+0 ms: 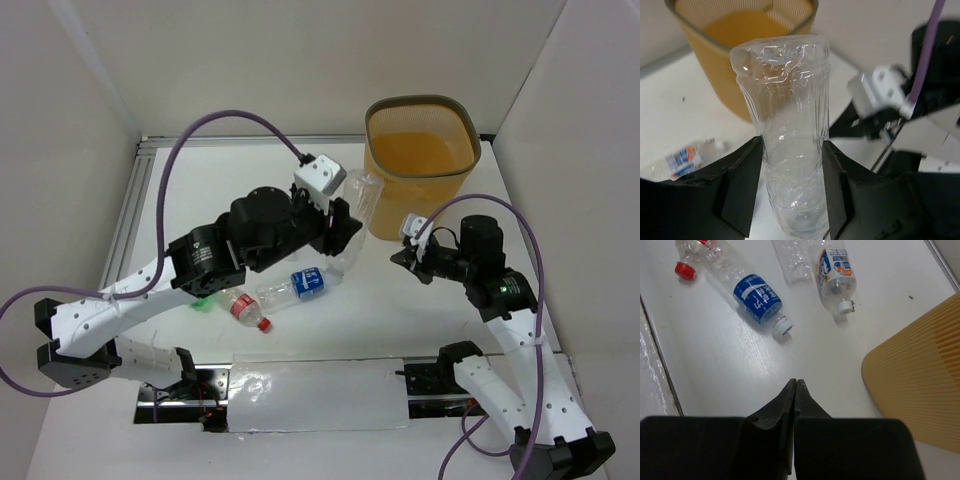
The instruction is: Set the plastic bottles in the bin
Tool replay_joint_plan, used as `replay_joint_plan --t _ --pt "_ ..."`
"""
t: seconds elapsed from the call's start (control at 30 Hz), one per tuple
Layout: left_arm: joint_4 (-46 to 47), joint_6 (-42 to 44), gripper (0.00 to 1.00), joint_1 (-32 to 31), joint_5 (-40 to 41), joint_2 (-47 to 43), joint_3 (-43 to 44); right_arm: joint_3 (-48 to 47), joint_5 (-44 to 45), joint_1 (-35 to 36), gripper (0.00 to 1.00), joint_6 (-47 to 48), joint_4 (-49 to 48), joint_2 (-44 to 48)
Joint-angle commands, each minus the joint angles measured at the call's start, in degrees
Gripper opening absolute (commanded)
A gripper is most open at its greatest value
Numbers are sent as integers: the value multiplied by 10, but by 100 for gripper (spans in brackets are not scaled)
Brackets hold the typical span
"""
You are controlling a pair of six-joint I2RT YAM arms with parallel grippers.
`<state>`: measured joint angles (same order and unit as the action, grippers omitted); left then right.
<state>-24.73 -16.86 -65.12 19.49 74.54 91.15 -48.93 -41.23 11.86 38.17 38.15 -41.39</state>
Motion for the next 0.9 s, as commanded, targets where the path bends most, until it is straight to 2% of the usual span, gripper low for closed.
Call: replay_joint_plan --t 0.0,0.33,0.43,0.53,0.67,0.87 --pt "148 50 8 18 1 24 41 6 -11 16 0 21 16 10" --pt "454 42 8 107 -48 131 68 11 -39 39 0 71 62 -1" --pt "543 10 8 136 -64 161 63 16 -50 44 0 83 68 4" --pt "597 -33 10 162 -74 211 69 16 -50 49 0 89 68 4" --pt "662 -86 10 180 -91 287 130 16 -55 60 0 95 73 4" --pt "709 -49 12 180 -48 379 172 16 -61 65 0 95 78 20"
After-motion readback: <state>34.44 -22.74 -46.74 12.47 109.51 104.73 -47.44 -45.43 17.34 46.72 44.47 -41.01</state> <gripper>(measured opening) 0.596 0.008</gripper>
